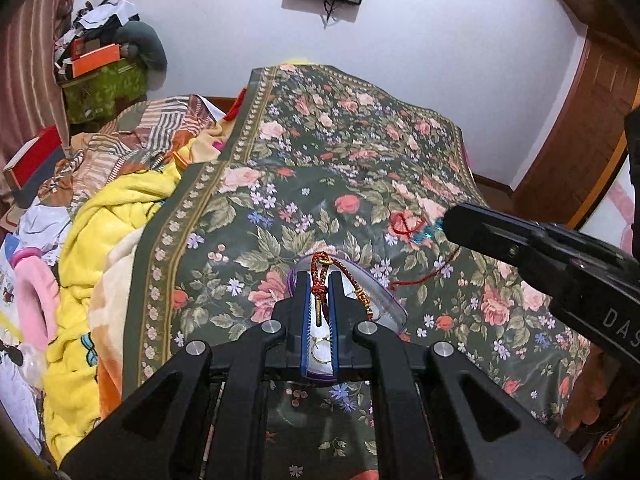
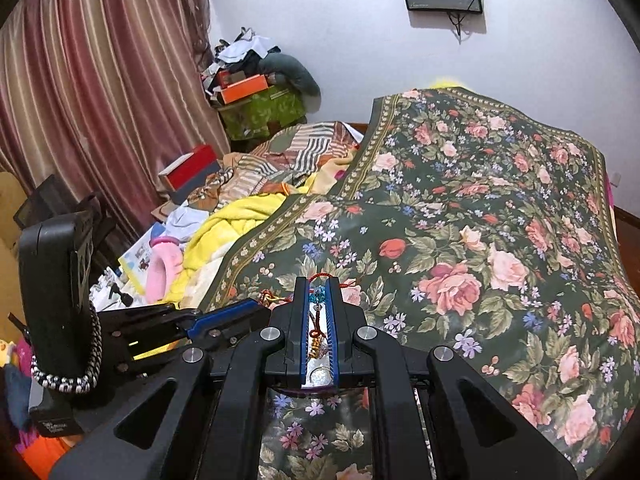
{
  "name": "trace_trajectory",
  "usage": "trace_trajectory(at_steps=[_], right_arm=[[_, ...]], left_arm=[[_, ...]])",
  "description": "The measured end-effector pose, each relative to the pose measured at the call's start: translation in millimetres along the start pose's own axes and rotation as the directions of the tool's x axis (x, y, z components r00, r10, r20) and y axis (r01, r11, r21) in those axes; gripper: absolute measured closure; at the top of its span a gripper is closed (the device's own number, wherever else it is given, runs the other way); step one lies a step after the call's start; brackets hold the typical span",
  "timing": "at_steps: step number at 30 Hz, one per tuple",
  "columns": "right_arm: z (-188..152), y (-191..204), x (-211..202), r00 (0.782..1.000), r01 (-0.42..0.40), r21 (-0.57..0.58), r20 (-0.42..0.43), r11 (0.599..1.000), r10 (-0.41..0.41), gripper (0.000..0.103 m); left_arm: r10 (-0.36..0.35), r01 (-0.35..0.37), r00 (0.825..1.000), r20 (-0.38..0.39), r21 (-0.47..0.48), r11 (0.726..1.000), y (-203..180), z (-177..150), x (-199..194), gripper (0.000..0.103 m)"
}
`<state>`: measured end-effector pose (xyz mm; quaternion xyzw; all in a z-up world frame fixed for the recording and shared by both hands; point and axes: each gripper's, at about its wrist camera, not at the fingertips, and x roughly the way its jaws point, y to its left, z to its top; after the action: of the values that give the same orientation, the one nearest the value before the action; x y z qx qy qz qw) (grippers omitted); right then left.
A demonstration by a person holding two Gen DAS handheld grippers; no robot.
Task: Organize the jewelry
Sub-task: 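Carry both red pieces over the heart tin and lower them in, then open both tools to release the red pieces into the tin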
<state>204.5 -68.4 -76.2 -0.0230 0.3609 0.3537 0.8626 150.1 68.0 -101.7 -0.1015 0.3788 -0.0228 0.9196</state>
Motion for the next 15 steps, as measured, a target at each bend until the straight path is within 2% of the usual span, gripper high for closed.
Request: trace_trajectory(at_steps=[15], right_arm=[[-10,-2,39,0.995,-0.005,0.004,-0.098,1.0,0.005,0.096]], left_arm=[[0.005,-0.005,0.999,-0.053,0.006,1.0,9,-9,20,0.097]])
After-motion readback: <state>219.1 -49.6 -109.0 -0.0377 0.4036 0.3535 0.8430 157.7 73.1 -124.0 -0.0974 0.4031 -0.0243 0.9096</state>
